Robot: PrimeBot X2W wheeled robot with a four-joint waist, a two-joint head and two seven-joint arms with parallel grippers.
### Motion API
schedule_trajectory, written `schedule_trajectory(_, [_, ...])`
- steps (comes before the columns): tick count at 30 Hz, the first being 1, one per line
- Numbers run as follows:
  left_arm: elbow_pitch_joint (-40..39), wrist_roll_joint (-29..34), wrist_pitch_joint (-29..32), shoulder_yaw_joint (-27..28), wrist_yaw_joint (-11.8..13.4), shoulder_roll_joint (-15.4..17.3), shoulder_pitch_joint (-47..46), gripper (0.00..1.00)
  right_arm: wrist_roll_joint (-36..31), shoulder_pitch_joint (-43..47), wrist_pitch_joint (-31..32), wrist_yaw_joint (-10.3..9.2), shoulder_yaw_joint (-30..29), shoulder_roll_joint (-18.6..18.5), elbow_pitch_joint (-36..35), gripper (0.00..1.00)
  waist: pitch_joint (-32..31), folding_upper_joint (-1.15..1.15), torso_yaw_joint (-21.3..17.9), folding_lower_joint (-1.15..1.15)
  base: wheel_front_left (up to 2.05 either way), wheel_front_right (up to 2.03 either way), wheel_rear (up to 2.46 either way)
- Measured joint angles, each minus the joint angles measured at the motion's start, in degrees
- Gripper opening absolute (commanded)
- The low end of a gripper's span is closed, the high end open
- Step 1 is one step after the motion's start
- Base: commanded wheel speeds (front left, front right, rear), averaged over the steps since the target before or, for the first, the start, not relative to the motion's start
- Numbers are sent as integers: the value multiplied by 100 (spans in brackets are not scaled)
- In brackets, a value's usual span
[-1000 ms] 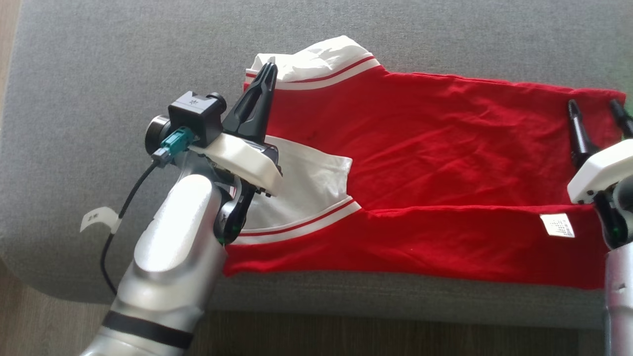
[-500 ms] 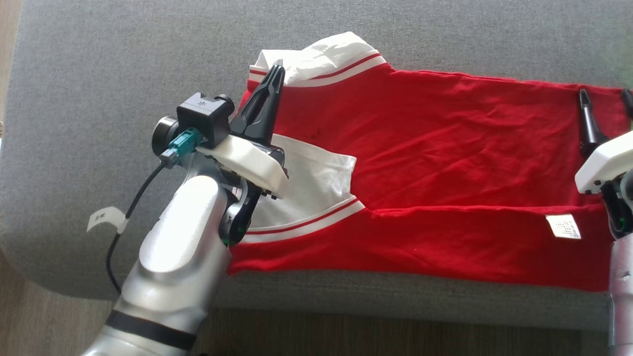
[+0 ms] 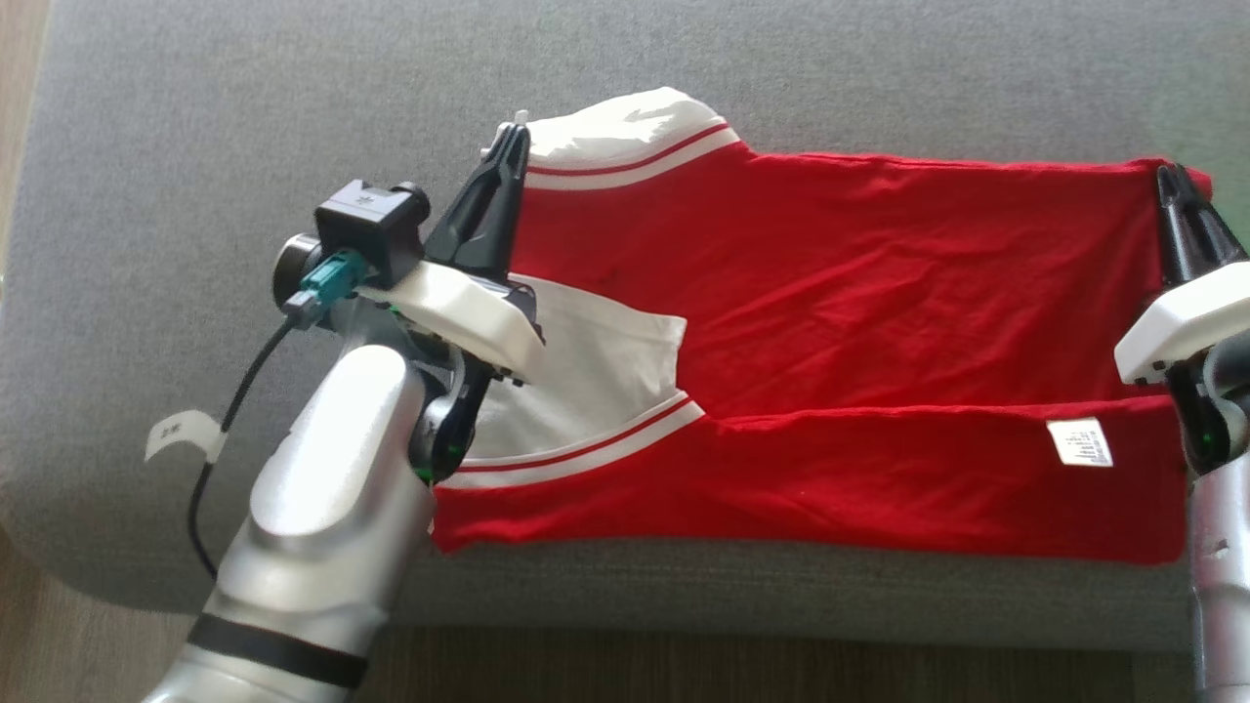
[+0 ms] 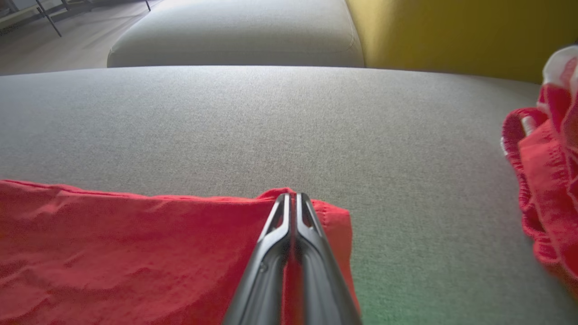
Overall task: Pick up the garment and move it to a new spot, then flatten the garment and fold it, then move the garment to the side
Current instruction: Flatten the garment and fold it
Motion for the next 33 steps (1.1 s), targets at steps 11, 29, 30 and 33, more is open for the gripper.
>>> schedule_trajectory(11, [-310,-144,10,202,136,307,322,0,203,482,-219,0,64,127,-164,0,-376,0,-212,0,0,0,0])
schedule_trajectory(29, [-1578,-205,665,252,192,1214,1482,0,544,1208,-238,0,390,346,-471,0,-879,0,-479,0,0,0,0])
schedule_trajectory(30, [-1666,-205,706,243,192,1272,1546,0,557,1238,-236,0,410,349,-493,0,-892,0,-491,0,0,0,0])
schedule_trajectory(33, [-1893,-204,860,170,212,1447,1755,0,610,1345,-179,0,463,348,-501,0,-931,0,-521,0,0,0,0])
